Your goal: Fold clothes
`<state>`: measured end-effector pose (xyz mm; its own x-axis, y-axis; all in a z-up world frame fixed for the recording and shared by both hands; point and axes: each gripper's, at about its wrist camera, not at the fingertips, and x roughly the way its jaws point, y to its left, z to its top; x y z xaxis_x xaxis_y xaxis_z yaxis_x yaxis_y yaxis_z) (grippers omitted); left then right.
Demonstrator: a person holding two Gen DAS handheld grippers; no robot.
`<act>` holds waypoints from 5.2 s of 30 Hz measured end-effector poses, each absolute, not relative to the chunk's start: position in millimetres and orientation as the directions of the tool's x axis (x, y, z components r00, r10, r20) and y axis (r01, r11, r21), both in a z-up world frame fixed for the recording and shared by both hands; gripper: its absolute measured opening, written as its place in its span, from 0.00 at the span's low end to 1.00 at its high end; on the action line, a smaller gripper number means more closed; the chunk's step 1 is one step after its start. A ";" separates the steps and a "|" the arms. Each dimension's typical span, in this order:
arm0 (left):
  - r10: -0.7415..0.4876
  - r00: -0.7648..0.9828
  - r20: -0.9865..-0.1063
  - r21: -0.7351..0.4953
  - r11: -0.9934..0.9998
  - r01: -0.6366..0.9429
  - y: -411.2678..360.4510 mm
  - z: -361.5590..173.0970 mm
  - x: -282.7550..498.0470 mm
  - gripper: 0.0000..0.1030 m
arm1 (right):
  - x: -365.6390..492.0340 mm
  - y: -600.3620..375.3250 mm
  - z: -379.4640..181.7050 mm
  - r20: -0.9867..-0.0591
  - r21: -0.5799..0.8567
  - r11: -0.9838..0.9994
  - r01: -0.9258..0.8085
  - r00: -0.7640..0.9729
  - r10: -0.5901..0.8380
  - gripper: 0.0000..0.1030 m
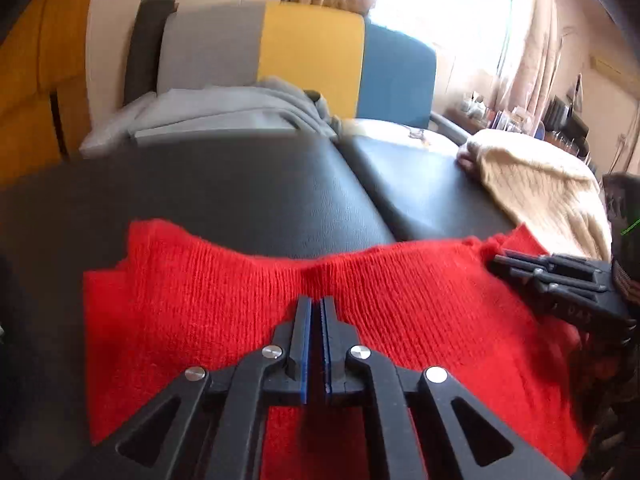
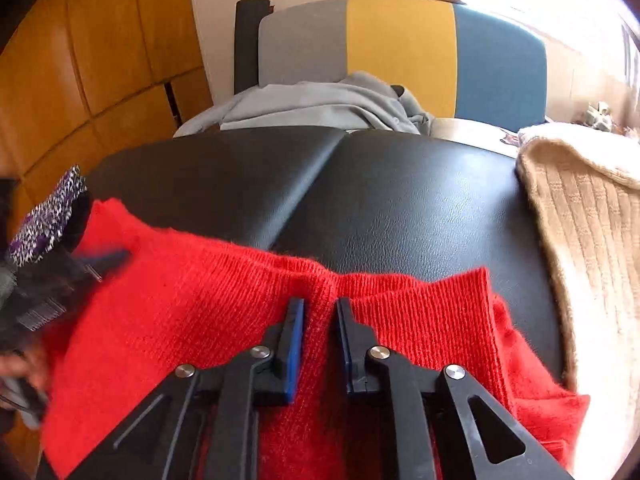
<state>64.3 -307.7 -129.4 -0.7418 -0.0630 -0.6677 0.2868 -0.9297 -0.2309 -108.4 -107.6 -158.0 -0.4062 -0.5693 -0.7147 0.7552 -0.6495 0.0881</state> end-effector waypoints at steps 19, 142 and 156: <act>-0.042 -0.767 -0.640 -0.394 -0.839 0.375 -323.6 -116.7 128.1 0.26 | -83.3 -93.2 -131.6 -0.675 0.206 -0.556 0.805 -0.294 -0.676 0.68; 0.214 -0.670 -0.711 -0.080 -0.971 -0.226 -119.9 -54.1 135.6 0.10 | -69.4 0.1 -178.3 -0.467 0.519 -0.113 0.847 0.170 -0.868 1.00; 0.491 -0.711 -0.503 -0.558 -0.813 -0.167 -195.0 -63.1 144.8 0.10 | -72.4 56.5 -148.8 -0.360 0.720 -0.169 0.673 0.154 -0.920 1.00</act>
